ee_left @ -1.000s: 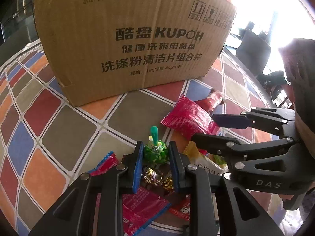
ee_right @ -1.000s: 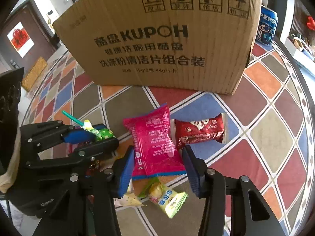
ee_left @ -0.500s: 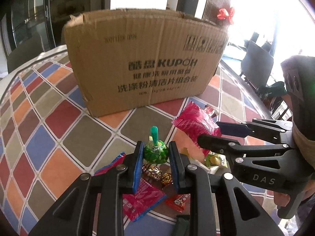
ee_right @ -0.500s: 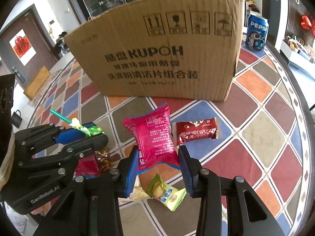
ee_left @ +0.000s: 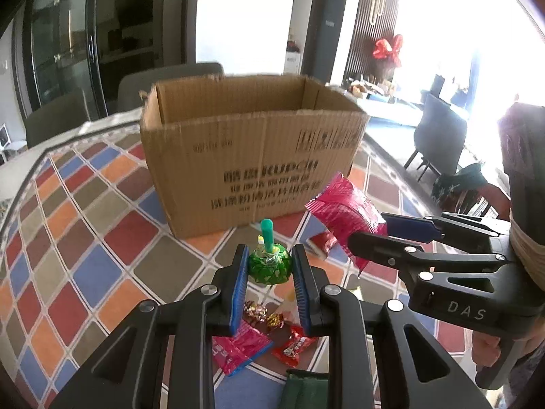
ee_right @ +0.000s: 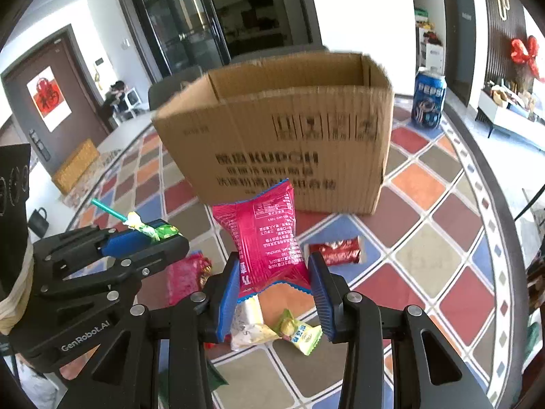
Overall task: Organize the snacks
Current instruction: 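Carry both snacks over the box and open both tools to drop them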
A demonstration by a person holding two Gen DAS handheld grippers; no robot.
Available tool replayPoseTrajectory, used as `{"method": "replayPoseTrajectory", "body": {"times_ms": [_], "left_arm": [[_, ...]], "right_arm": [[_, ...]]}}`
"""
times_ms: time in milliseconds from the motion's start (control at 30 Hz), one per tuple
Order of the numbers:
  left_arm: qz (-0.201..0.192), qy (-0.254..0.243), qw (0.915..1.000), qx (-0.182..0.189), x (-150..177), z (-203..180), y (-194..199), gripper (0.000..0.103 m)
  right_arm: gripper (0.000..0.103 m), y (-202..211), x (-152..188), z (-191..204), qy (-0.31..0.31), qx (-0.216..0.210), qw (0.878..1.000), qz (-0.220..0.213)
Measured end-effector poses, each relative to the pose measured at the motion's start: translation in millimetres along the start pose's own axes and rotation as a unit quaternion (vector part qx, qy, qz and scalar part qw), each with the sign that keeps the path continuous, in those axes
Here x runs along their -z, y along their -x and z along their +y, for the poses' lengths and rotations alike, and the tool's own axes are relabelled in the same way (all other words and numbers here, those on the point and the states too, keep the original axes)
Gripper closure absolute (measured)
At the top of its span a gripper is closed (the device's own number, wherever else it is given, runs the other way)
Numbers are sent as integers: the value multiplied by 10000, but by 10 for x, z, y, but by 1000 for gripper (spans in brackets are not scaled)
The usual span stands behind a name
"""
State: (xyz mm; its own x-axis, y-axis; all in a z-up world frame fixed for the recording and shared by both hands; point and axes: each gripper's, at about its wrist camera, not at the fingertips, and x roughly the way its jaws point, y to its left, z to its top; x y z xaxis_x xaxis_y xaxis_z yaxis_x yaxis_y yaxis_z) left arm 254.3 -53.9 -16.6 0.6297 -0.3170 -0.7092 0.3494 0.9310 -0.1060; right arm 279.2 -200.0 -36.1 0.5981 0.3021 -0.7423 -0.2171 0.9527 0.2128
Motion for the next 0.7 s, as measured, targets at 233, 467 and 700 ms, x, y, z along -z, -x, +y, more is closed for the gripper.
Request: {"method": "replayPoseTrajectory", "body": {"times_ms": [233,467,700], "left_arm": [[-408,-106,9990,-137,-189,-32,269,77],[-759,-140,9967,-233,-403,-33,487,77],[-980,-121,9947,-280,-640,-8,566,77]], "right_arm": [[62,288,-111,49,14,-14,9992,-398],[62,492,-273,103,7,-70,9973,-727],[62,646,-487,115,-17,-78,9945,-1047]]}}
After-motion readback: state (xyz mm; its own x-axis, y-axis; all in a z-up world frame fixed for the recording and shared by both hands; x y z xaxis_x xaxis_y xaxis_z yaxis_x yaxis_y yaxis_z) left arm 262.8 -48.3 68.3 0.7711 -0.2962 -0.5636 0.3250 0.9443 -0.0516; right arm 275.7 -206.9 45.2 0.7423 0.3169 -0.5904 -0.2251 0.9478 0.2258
